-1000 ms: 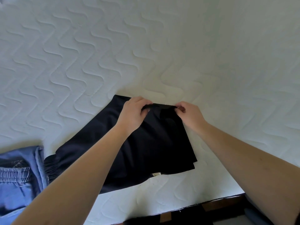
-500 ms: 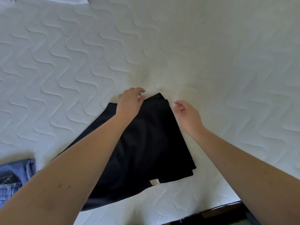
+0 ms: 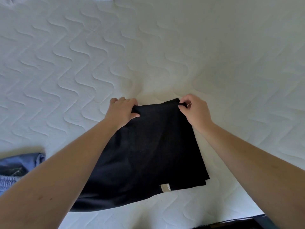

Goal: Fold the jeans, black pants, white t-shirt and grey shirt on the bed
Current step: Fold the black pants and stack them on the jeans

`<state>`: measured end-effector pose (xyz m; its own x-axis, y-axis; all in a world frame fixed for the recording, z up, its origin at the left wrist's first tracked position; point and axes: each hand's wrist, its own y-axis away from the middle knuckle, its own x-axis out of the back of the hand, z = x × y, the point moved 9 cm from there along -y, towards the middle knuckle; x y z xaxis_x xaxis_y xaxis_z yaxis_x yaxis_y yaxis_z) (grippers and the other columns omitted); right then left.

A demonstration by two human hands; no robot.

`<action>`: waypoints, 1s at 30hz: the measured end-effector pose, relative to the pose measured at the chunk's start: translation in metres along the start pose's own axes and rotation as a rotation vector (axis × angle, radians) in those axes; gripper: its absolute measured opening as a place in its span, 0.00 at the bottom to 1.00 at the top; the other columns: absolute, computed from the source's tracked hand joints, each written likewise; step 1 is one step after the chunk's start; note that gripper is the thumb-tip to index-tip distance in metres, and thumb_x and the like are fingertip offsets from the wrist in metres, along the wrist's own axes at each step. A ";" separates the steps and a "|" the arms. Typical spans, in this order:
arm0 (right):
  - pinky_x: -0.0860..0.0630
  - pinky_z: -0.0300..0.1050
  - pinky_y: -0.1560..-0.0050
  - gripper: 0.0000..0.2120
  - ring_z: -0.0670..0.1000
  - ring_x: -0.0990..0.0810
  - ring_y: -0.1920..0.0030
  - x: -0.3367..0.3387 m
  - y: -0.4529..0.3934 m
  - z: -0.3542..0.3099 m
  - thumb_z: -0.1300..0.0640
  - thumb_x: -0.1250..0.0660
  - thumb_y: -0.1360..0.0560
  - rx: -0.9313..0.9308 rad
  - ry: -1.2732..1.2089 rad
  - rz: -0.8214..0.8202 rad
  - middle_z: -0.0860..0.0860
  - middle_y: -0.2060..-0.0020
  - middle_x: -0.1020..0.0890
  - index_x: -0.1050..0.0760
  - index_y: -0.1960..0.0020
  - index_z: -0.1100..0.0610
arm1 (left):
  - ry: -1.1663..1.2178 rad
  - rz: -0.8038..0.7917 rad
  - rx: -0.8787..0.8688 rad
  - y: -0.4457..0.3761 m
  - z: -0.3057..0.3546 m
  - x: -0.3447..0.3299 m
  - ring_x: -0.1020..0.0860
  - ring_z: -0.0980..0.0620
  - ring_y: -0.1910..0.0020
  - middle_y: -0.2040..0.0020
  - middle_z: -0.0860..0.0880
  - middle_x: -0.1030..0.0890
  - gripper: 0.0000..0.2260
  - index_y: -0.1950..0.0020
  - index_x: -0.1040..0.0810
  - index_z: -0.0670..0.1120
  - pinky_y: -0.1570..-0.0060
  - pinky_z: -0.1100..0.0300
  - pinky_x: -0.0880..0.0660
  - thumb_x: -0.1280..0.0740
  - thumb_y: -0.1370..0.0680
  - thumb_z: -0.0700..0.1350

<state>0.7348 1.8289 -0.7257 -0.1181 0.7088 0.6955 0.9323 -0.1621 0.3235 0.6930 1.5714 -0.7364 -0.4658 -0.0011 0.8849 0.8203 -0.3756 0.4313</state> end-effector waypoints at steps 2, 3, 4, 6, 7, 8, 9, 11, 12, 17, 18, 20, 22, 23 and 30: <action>0.26 0.48 0.47 0.08 0.51 0.22 0.52 -0.004 -0.003 0.001 0.58 0.36 0.24 -0.028 0.090 -0.023 0.46 0.53 0.20 0.22 0.48 0.51 | -0.093 -0.063 -0.026 -0.001 0.000 -0.006 0.28 0.49 0.42 0.46 0.54 0.22 0.14 0.40 0.26 0.54 0.40 0.50 0.38 0.38 0.21 0.58; 0.28 0.48 0.44 0.10 0.52 0.23 0.48 -0.005 -0.005 -0.001 0.59 0.38 0.24 -0.027 0.145 -0.023 0.47 0.50 0.20 0.22 0.46 0.51 | -0.119 -0.073 -0.041 -0.002 0.001 -0.009 0.28 0.49 0.41 0.45 0.54 0.22 0.15 0.38 0.26 0.54 0.39 0.50 0.38 0.39 0.20 0.59; 0.30 0.49 0.43 0.11 0.53 0.25 0.46 -0.006 -0.007 -0.005 0.59 0.39 0.24 -0.011 0.180 -0.005 0.49 0.48 0.21 0.21 0.45 0.51 | -0.126 -0.067 -0.058 -0.002 0.002 -0.010 0.28 0.49 0.40 0.44 0.54 0.22 0.15 0.37 0.26 0.53 0.38 0.50 0.39 0.40 0.20 0.58; 0.30 0.50 0.43 0.11 0.55 0.26 0.45 -0.007 -0.012 -0.015 0.57 0.39 0.22 0.039 0.214 0.031 0.51 0.45 0.22 0.22 0.43 0.53 | -0.111 -0.032 -0.096 -0.001 0.006 -0.010 0.28 0.49 0.40 0.44 0.53 0.22 0.15 0.36 0.26 0.52 0.37 0.51 0.39 0.39 0.19 0.56; 0.29 0.50 0.42 0.11 0.55 0.25 0.45 -0.011 -0.016 -0.018 0.54 0.38 0.21 0.046 0.236 0.006 0.51 0.45 0.22 0.23 0.41 0.53 | -0.103 -0.013 -0.112 0.000 0.007 -0.009 0.27 0.49 0.40 0.45 0.53 0.22 0.14 0.36 0.26 0.52 0.38 0.52 0.39 0.39 0.19 0.55; 0.29 0.51 0.42 0.12 0.55 0.24 0.45 -0.017 -0.020 -0.019 0.51 0.37 0.21 0.027 0.263 -0.048 0.51 0.46 0.21 0.24 0.40 0.53 | -0.097 0.004 -0.123 0.001 0.007 -0.008 0.27 0.49 0.41 0.45 0.53 0.21 0.14 0.36 0.26 0.52 0.38 0.52 0.39 0.39 0.19 0.54; 0.28 0.52 0.42 0.14 0.55 0.24 0.45 -0.022 -0.024 -0.017 0.48 0.36 0.22 -0.011 0.289 -0.107 0.52 0.47 0.21 0.24 0.40 0.52 | -0.091 0.016 -0.130 0.001 0.007 -0.007 0.27 0.48 0.41 0.45 0.53 0.21 0.14 0.36 0.26 0.52 0.39 0.53 0.39 0.38 0.19 0.54; 0.27 0.52 0.43 0.14 0.56 0.23 0.46 -0.025 -0.030 -0.015 0.45 0.34 0.23 -0.072 0.321 -0.140 0.52 0.48 0.22 0.23 0.42 0.52 | -0.078 0.029 -0.138 0.002 0.007 -0.006 0.27 0.48 0.42 0.45 0.53 0.21 0.13 0.36 0.26 0.52 0.40 0.53 0.38 0.37 0.20 0.53; 0.28 0.51 0.43 0.14 0.56 0.23 0.47 -0.023 -0.032 -0.014 0.45 0.35 0.23 -0.086 0.323 -0.124 0.52 0.48 0.22 0.24 0.42 0.51 | -0.067 0.038 -0.141 0.003 0.006 -0.005 0.27 0.48 0.42 0.45 0.53 0.21 0.14 0.36 0.26 0.52 0.41 0.53 0.37 0.36 0.20 0.52; 0.32 0.51 0.42 0.18 0.54 0.22 0.45 -0.030 -0.031 -0.011 0.46 0.37 0.22 -0.158 0.243 -0.130 0.47 0.53 0.18 0.30 0.35 0.50 | 0.079 0.022 -0.142 0.006 0.004 -0.006 0.28 0.46 0.42 0.44 0.49 0.23 0.16 0.35 0.26 0.47 0.45 0.52 0.31 0.32 0.22 0.48; 0.33 0.50 0.42 0.18 0.54 0.22 0.46 -0.031 -0.031 -0.011 0.46 0.36 0.23 -0.162 0.245 -0.127 0.45 0.54 0.18 0.30 0.35 0.50 | 0.120 0.018 -0.137 0.006 0.003 -0.007 0.29 0.46 0.42 0.44 0.48 0.23 0.16 0.36 0.26 0.47 0.45 0.53 0.30 0.32 0.22 0.47; 0.33 0.50 0.40 0.17 0.51 0.22 0.45 -0.033 -0.030 -0.003 0.49 0.33 0.24 -0.239 0.116 -0.121 0.42 0.57 0.19 0.29 0.37 0.49 | 0.183 0.027 -0.126 0.007 0.001 -0.006 0.30 0.46 0.42 0.44 0.47 0.24 0.15 0.37 0.25 0.45 0.45 0.54 0.30 0.31 0.23 0.46; 0.31 0.53 0.36 0.15 0.50 0.21 0.44 -0.036 -0.027 0.010 0.52 0.29 0.27 -0.394 -0.165 -0.100 0.40 0.59 0.20 0.25 0.41 0.48 | 0.223 0.047 -0.119 0.008 -0.001 -0.005 0.30 0.46 0.42 0.45 0.47 0.25 0.15 0.37 0.25 0.45 0.46 0.57 0.31 0.30 0.23 0.45; 0.30 0.55 0.35 0.14 0.50 0.20 0.45 -0.035 -0.027 0.015 0.53 0.28 0.28 -0.441 -0.248 -0.075 0.40 0.59 0.20 0.24 0.43 0.48 | 0.235 0.055 -0.118 0.008 -0.002 -0.005 0.30 0.47 0.42 0.45 0.47 0.25 0.15 0.37 0.25 0.45 0.46 0.59 0.33 0.30 0.23 0.45; 0.29 0.55 0.37 0.09 0.49 0.20 0.48 -0.028 -0.023 0.014 0.48 0.32 0.25 -0.403 -0.163 -0.043 0.38 0.61 0.23 0.26 0.47 0.47 | 0.274 0.102 -0.096 0.013 -0.002 -0.004 0.30 0.46 0.41 0.43 0.47 0.25 0.14 0.38 0.23 0.45 0.44 0.58 0.32 0.30 0.23 0.46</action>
<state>0.7215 1.8227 -0.7612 -0.0678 0.8148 0.5758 0.7162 -0.3620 0.5967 0.7045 1.5650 -0.7346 -0.4655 -0.2881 0.8368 0.8383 -0.4466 0.3126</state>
